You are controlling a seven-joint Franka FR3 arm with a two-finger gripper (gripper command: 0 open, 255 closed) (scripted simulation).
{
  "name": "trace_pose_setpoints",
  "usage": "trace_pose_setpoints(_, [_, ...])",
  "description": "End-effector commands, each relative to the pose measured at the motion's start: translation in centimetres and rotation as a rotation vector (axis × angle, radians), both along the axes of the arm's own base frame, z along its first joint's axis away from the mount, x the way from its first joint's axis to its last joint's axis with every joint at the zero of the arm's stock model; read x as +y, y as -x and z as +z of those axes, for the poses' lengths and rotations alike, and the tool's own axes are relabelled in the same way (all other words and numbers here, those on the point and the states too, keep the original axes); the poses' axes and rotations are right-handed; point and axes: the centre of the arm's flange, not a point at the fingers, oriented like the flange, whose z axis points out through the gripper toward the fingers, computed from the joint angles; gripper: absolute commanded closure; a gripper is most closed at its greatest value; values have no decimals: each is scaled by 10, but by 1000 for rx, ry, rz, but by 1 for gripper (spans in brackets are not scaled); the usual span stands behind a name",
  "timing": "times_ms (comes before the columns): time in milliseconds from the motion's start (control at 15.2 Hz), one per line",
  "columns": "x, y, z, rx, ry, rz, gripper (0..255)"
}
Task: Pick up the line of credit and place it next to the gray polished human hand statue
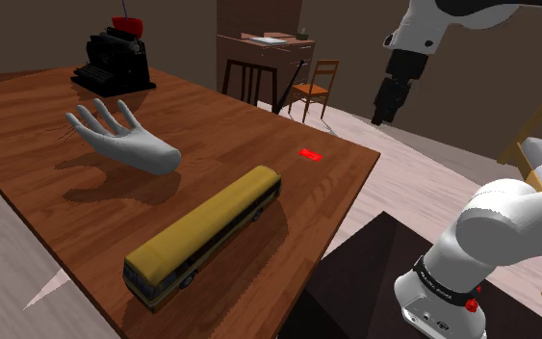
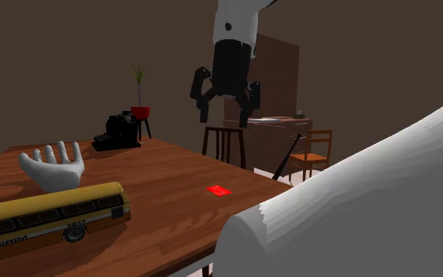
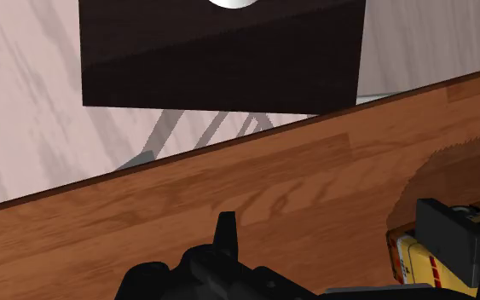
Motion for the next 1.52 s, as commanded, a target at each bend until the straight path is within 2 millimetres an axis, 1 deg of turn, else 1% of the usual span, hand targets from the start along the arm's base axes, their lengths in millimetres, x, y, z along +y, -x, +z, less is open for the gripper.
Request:
trace_pose_setpoints(0, [0,0,0,0,0,0,0])
trace_pose_setpoints(330, [-14,-18,-53,-126,4,27,0])
trace_pose_setpoints(726, [-31,-48,-112,-277,8,60,0])
trace_pose_setpoints(1056, [-45,-81,-158,-404,12,87,0])
trace_pose_setpoints(1452, [-60,-127,-207,-555,17,119,0])
